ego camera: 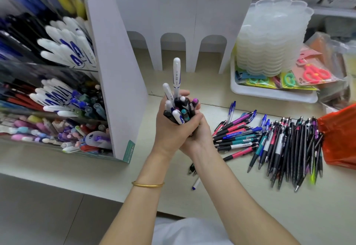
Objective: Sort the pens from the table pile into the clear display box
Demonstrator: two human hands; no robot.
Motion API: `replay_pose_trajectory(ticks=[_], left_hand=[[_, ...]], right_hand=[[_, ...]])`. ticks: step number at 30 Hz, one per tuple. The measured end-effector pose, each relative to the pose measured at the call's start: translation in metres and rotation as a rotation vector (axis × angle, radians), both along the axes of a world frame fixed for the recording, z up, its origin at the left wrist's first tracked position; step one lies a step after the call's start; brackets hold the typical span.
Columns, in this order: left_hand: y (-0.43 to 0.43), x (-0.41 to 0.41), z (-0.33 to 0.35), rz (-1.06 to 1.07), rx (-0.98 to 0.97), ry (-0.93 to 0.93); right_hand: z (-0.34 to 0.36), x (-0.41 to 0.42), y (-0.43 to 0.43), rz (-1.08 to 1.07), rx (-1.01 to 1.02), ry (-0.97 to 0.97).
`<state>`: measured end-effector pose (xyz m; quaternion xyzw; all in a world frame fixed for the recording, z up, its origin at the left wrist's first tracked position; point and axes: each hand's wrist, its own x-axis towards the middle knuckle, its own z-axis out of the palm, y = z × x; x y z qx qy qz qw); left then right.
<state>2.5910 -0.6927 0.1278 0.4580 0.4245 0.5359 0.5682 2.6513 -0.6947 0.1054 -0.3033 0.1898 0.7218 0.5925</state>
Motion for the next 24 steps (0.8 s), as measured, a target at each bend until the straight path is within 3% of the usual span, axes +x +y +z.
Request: replay_pose_trajectory(ticks=[3,11,20,24], left_hand=[[0.001,0.0,0.001,-0.024,0.08,0.082],[0.004,-0.004,-0.007,0.014,0.073,0.114],[-0.007,0.003,-0.008,-0.03,0.088,0.219],[-0.006,0.0,-0.012,-0.027,0.045,0.229]], right_hand=[[-0.001,-0.001,0.007,0.004,0.058,-0.022],[-0.004,0.004,0.012,0.076,-0.094,-0.071],[0.02,0.005,-0.003,0.056,0.042,-0.264],[0.036,-0.006,-0.015,0.089,0.179,-0.107]])
